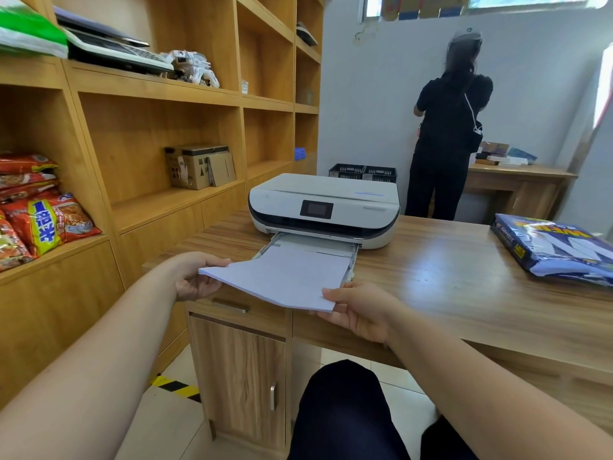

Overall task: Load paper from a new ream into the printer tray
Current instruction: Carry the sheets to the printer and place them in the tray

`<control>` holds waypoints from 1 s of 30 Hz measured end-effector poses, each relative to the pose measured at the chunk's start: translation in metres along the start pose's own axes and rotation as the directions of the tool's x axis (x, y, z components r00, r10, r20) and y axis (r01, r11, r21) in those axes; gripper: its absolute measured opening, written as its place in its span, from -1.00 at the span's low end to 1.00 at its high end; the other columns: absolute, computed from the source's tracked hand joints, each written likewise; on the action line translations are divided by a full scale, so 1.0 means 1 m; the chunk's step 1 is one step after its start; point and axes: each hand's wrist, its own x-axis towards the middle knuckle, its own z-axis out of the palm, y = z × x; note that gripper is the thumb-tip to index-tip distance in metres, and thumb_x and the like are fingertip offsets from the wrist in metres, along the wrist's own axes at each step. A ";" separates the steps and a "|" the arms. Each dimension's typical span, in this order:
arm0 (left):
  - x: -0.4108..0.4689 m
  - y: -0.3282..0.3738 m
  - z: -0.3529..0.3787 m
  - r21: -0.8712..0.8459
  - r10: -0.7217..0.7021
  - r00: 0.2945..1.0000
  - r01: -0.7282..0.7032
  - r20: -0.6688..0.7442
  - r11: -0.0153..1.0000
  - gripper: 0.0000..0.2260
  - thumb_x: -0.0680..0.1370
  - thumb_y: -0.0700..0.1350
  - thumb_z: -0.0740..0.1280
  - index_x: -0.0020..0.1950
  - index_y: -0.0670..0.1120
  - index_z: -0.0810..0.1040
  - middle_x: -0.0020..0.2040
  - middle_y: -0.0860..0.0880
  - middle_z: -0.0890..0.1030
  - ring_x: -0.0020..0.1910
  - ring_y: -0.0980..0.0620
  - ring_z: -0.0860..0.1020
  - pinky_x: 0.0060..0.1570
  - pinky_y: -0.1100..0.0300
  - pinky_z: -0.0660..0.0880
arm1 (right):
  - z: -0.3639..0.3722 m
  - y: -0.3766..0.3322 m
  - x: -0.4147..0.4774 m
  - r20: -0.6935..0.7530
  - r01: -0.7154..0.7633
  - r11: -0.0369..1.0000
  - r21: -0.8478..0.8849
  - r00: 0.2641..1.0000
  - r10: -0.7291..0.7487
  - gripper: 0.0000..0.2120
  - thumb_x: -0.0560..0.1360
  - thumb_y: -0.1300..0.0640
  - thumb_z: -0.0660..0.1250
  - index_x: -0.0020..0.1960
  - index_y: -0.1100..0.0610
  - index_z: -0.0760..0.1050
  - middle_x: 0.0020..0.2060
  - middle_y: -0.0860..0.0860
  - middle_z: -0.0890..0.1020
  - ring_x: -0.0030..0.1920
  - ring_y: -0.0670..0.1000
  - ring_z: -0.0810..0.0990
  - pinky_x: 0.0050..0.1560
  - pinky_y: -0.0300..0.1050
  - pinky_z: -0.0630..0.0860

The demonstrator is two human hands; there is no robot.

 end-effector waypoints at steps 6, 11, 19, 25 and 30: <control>0.002 -0.004 0.009 0.015 -0.007 0.999 0.007 -0.036 1.000 -0.82 0.51 -0.27 0.39 0.07 -0.30 0.52 -0.32 -0.21 0.67 -0.42 -0.05 0.67 -0.54 0.18 0.59 | -0.005 0.001 0.001 -0.015 0.002 1.000 -0.023 1.000 -0.002 -0.72 0.54 0.36 0.30 0.24 0.32 0.40 0.07 0.25 0.66 -0.07 0.13 0.72 -0.31 -0.16 0.64; 0.009 -0.014 0.017 0.018 -0.015 0.996 0.017 -0.093 1.000 -0.86 0.51 -0.25 0.40 0.01 -0.29 0.55 -0.34 -0.20 0.68 -0.45 -0.04 0.66 -0.60 0.23 0.54 | -0.010 0.002 0.006 -0.041 -0.012 0.999 -0.053 0.999 0.009 -0.69 0.54 0.34 0.31 0.27 0.30 0.38 0.08 0.24 0.65 -0.10 0.11 0.73 -0.31 -0.15 0.64; 0.025 -0.015 0.024 -0.051 -0.026 0.989 0.018 -0.143 0.999 -0.86 0.52 -0.22 0.40 0.00 -0.27 0.54 -0.45 -0.15 0.65 -0.54 0.00 0.61 -0.60 0.24 0.54 | -0.016 0.005 0.009 -0.007 -0.041 0.999 0.015 0.999 0.041 -0.66 0.53 0.39 0.29 0.29 0.31 0.38 0.04 0.26 0.65 -0.07 0.18 0.72 -0.26 -0.11 0.65; 0.034 -0.018 0.029 -0.087 -0.025 0.988 0.012 -0.155 0.996 -0.87 0.52 -0.20 0.39 -0.02 -0.26 0.55 -0.36 -0.15 0.66 -0.56 0.01 0.61 -0.58 0.23 0.55 | -0.017 0.008 0.007 0.004 -0.097 0.993 0.072 0.995 0.097 -0.66 0.55 0.43 0.23 0.31 0.33 0.34 0.13 0.33 0.59 -0.10 0.22 0.71 -0.27 -0.08 0.66; 0.027 -0.023 0.024 -0.093 -0.007 0.994 -0.003 -0.110 0.996 -0.87 0.53 -0.22 0.38 -0.03 -0.27 0.51 -0.42 -0.17 0.66 -0.48 -0.03 0.65 -0.53 0.19 0.59 | -0.015 0.009 0.007 -0.026 -0.094 0.993 0.070 0.995 0.096 -0.63 0.54 0.46 0.21 0.33 0.31 0.31 0.15 0.32 0.57 -0.10 0.24 0.71 -0.29 -0.08 0.66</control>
